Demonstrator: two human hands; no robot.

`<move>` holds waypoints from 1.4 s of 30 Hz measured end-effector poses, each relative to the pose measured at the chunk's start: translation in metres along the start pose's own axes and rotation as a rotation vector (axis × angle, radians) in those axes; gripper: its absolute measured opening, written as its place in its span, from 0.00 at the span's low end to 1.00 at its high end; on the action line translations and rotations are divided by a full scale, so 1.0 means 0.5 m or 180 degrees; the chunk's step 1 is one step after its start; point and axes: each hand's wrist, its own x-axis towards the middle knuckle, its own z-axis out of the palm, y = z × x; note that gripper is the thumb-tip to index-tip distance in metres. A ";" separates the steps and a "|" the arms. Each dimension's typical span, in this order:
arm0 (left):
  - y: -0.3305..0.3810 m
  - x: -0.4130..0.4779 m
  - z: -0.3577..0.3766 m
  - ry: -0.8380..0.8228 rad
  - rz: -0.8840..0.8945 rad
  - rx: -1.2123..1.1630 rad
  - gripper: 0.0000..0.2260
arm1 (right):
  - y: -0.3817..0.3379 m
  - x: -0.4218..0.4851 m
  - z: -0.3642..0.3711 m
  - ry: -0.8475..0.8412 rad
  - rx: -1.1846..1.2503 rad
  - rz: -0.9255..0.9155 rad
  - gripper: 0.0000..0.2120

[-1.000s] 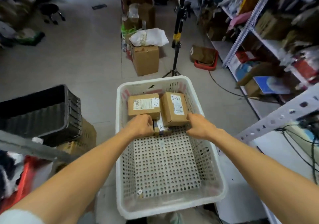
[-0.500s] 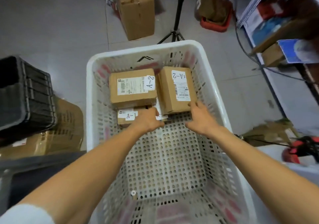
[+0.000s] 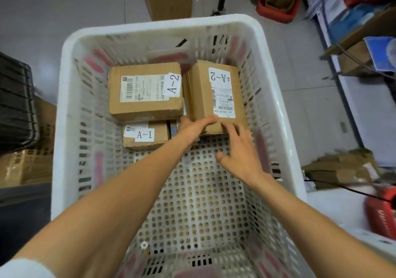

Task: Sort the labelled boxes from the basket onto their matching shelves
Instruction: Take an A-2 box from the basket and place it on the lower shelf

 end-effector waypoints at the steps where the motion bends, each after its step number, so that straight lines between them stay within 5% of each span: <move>1: -0.003 -0.006 -0.001 -0.0011 -0.0010 -0.0125 0.47 | -0.003 -0.001 0.001 0.0040 0.0042 0.0037 0.34; 8: 0.003 -0.110 -0.041 -0.0191 0.0158 -0.0476 0.44 | -0.061 -0.024 -0.060 0.0922 0.0207 0.0406 0.28; 12: 0.040 -0.201 -0.102 -0.0308 0.0404 -0.0512 0.56 | -0.126 -0.040 -0.132 0.1003 0.0908 0.0655 0.39; 15: 0.074 -0.264 -0.161 -0.0494 0.0478 -0.0527 0.49 | -0.173 -0.053 -0.200 0.0570 0.2045 0.0634 0.47; 19: 0.126 -0.352 -0.215 -0.0672 0.0723 -0.0234 0.33 | -0.239 -0.080 -0.280 0.0391 0.2508 0.0391 0.33; 22: 0.161 -0.417 -0.235 -0.0628 0.0871 -0.0077 0.33 | -0.289 -0.113 -0.322 0.0571 0.2614 0.0259 0.31; 25: 0.191 -0.484 -0.256 -0.0365 0.1332 0.0247 0.33 | -0.339 -0.156 -0.350 0.0730 0.2621 0.0233 0.42; 31: 0.232 -0.601 -0.294 -0.0615 0.2024 0.0415 0.52 | -0.416 -0.253 -0.414 0.1155 0.2468 0.0018 0.48; 36: 0.231 -0.686 -0.313 -0.0784 0.2256 0.0506 0.50 | -0.457 -0.336 -0.447 0.1298 0.2411 -0.0068 0.44; 42: 0.173 -0.789 -0.325 -0.0872 0.2541 0.0620 0.50 | -0.473 -0.465 -0.468 0.1194 0.2118 -0.0183 0.54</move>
